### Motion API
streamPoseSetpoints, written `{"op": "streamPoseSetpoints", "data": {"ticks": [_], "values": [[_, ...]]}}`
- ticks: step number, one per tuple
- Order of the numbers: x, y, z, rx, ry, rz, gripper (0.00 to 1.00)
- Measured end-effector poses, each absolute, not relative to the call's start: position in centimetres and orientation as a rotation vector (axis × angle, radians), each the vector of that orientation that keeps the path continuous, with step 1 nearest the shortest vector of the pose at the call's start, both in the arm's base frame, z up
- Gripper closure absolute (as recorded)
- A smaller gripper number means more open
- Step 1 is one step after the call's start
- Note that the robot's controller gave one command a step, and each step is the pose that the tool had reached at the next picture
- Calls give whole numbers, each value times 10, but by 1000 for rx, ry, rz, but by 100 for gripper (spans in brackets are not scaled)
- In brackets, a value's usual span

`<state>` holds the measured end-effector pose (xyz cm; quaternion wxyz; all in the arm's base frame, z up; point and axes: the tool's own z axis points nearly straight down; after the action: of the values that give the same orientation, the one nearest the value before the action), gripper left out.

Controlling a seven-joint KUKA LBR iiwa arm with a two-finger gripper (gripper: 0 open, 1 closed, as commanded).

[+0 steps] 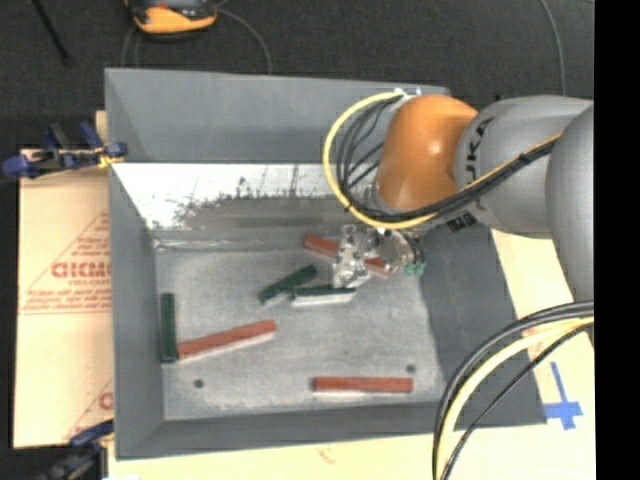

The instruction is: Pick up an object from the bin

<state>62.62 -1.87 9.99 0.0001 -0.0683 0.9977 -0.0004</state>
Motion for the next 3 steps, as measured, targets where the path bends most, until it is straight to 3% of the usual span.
{"op": "streamPoseSetpoints", "data": {"ticks": [1,2,3], "values": [[623,-14,106,-309,3121,-6,100],[638,26,145,-673,3063,1,0],[638,27,145,-672,3063,2,0]]}}
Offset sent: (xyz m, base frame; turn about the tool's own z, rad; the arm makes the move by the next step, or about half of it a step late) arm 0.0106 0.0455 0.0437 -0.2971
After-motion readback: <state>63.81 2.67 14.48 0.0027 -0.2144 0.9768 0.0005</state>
